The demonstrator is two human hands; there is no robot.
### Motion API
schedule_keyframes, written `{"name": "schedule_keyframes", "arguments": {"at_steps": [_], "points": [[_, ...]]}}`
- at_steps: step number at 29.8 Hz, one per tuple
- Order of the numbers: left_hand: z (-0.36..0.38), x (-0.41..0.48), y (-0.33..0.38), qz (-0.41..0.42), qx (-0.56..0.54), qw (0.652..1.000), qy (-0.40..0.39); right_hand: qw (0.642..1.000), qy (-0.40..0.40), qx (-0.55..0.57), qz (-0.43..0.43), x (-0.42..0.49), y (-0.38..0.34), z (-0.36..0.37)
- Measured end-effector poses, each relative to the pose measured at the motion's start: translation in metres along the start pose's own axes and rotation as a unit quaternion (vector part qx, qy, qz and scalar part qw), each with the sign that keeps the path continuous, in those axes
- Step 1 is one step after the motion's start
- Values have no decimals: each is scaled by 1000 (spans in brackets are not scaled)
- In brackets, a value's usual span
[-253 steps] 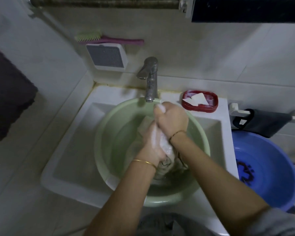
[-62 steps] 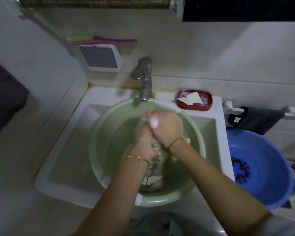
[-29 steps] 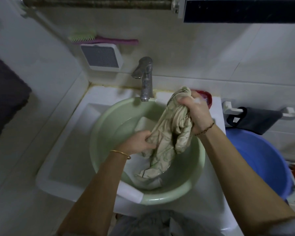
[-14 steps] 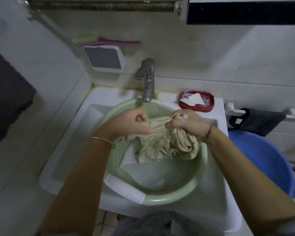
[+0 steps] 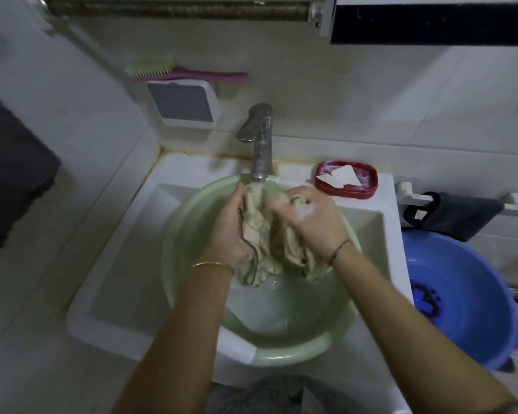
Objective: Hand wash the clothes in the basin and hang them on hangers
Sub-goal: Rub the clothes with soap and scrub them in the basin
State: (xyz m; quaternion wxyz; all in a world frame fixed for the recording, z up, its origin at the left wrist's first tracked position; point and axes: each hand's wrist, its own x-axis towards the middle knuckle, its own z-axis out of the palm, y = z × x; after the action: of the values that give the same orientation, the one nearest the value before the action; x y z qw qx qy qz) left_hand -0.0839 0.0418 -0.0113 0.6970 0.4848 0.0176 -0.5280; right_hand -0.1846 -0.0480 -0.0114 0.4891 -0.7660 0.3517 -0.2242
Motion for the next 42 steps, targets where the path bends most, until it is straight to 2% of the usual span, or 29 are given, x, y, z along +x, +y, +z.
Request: {"name": "schedule_keyframes", "arguments": {"at_steps": [2,3,4,7,9,13,15,18,20,22,24,26,27,30,33,35,37,39,42], "points": [[9,7,-12,-1,-64,997,37,982,-44,-170,-66,-20,-17,23],[13,9,-16,16,-79,996,48,969,-36,-226,-95,-26,-23,32],[16,9,-20,9,-84,995,55,965,-9,-241,-100,-27,-28,34],[31,4,-35,-58,-73,994,50,973,38,-229,-11,2,-23,21],[38,1,-39,-69,-60,994,68,974,56,-220,16,14,-20,12],[24,12,-31,-51,-103,987,111,961,28,-264,-70,-14,-19,28],[29,8,-33,-70,-82,989,98,964,26,-261,-46,-12,-15,25],[37,0,-41,-88,27,995,50,976,61,-204,50,12,-6,12],[32,2,-30,-92,56,994,34,987,49,-145,52,12,2,10],[23,7,-14,-74,70,995,17,999,-8,-36,3,4,5,4],[16,9,-2,-51,121,991,-9,991,-119,65,-4,-1,1,-7],[18,7,7,-11,210,978,-13,978,-206,41,1,1,-5,-14],[17,11,9,15,256,967,-10,976,-217,15,-11,2,-7,-15],[8,11,10,32,327,944,-32,991,-131,7,-7,9,-13,-17],[-12,13,6,82,415,900,-111,989,-75,111,62,14,-13,-26],[-29,18,-4,53,479,863,-156,964,-67,234,105,15,-14,-32],[-43,26,-19,36,544,833,-97,930,-47,344,123,17,-16,-39],[-55,28,-25,51,537,842,-21,915,-4,385,121,21,-16,-47],[-54,20,-18,87,358,929,36,905,70,397,133,23,-13,-56]]}}
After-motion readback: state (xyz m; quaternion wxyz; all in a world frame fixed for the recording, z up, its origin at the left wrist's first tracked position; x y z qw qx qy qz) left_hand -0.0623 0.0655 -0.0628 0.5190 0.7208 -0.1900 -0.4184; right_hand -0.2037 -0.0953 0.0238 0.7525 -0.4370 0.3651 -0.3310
